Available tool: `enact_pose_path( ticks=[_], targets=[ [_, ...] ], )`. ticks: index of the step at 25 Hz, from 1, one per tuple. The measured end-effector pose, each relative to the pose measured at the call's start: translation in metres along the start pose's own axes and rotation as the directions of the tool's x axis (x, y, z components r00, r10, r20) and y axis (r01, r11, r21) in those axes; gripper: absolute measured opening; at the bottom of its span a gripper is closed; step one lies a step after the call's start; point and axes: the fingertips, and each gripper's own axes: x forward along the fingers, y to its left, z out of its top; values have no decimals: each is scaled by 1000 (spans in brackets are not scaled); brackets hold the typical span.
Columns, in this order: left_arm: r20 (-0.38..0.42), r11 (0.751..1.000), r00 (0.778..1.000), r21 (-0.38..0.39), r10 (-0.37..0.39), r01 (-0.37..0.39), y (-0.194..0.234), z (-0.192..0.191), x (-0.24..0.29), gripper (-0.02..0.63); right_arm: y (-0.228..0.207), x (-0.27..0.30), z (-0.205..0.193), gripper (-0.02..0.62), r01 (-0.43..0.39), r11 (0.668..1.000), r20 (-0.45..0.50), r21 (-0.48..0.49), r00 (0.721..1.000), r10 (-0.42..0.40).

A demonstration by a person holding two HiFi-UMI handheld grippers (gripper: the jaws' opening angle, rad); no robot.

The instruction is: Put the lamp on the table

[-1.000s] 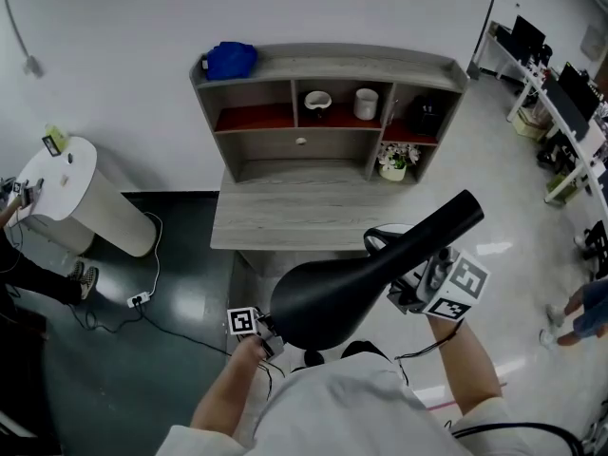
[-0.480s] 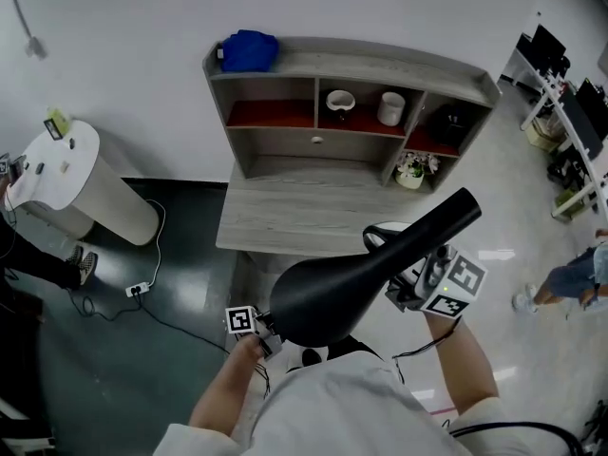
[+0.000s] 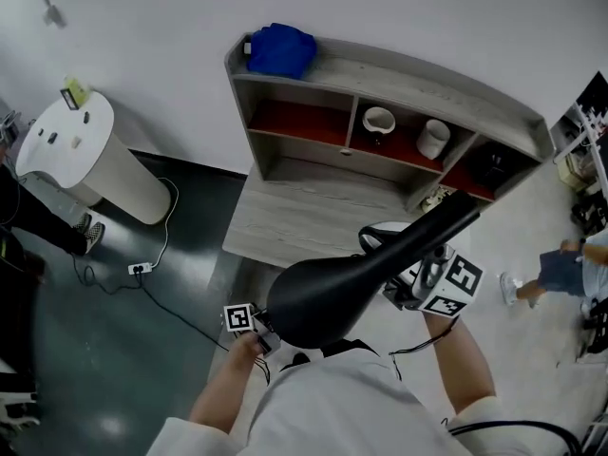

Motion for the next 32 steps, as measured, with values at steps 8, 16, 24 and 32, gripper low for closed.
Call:
enact_pose_path(
  ticks=[8, 16, 24, 32],
  targets=[
    [166, 1000, 986, 14, 4, -7, 19, 40, 27, 8, -58, 34, -5, 17, -146, 989, -42, 32, 988, 147],
    [297, 999, 954, 0, 42, -44, 45, 74, 24, 8, -93, 76, -28, 17, -251, 966, -97, 61, 962, 256],
    [380, 999, 924, 5, 38, -43, 88, 112, 6, 8, -128, 121, -84, 17, -293, 949, -142, 119, 941, 308],
    [457, 996, 884, -35, 94, -87, 145, 135, -21, 8, -145, 160, -145, 17, -349, 924, -181, 156, 909, 374]
  ],
)
